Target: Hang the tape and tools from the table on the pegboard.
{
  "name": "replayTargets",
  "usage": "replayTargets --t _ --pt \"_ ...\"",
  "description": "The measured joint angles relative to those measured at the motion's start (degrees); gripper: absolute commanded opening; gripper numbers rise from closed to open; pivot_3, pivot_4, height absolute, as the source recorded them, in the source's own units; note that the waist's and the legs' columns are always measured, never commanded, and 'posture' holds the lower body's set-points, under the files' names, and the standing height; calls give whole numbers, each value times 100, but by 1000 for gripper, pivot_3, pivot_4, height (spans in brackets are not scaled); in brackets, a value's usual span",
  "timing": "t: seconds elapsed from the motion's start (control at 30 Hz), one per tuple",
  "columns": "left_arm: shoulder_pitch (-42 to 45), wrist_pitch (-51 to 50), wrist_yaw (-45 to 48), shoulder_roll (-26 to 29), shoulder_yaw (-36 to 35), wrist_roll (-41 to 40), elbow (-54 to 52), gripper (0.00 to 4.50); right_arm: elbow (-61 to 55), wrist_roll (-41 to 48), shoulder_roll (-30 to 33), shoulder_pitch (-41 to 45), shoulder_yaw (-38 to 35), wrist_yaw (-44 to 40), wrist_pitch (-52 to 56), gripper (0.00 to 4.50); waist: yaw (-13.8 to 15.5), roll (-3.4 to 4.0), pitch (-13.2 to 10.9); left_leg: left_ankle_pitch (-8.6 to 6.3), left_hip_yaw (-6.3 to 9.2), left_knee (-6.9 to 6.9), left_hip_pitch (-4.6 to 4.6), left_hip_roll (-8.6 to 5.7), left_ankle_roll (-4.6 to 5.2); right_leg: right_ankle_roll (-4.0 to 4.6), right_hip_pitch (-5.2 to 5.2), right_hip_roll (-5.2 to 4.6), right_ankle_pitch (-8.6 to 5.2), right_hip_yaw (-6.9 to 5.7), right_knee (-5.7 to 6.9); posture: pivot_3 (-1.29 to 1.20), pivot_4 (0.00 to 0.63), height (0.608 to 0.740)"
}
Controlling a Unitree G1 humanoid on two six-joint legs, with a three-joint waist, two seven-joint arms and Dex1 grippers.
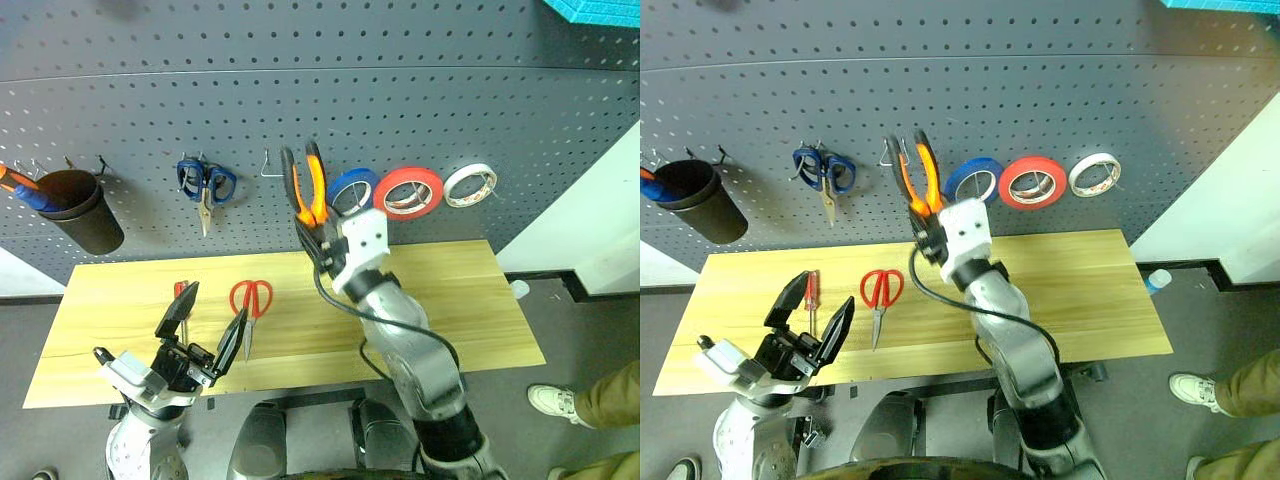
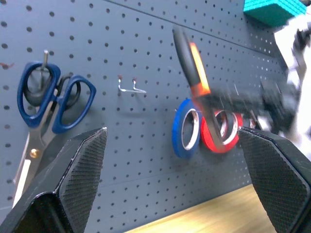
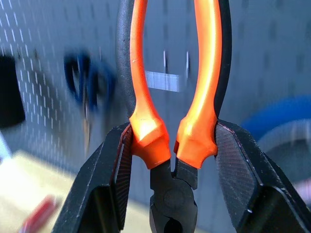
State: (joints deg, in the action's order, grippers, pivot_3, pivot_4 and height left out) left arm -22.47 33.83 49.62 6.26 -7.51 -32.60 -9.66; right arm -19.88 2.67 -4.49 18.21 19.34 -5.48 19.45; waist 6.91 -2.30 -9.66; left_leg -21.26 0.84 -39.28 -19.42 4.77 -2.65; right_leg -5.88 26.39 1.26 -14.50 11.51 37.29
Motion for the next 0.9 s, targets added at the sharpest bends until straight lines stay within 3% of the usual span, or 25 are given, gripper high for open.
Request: replayTargets --t 0.13,0.43,0.9 --pt "48 63 -15 -25 19 27 11 4500 354 -77 -357 972 -218 172 -189 2101 17 6 63 1 5 4 -2 1 -2 -1 4 0 0 -6 2 335 95 703" --pt "79 262 52 -32 161 59 218 4500 1295 -180 -275 2081 -442 235 -405 2101 6 10 103 1 5 6 -1 1 -2 0 8 1 0 -7 9 333 92 703" --pt "-35 470 68 -70 317 68 319 4500 3325 -176 -285 2601 -404 567 -1500 2101 1 14 107 1 4 7 -4 2 -1 0 11 1 0 -7 10 354 108 703"
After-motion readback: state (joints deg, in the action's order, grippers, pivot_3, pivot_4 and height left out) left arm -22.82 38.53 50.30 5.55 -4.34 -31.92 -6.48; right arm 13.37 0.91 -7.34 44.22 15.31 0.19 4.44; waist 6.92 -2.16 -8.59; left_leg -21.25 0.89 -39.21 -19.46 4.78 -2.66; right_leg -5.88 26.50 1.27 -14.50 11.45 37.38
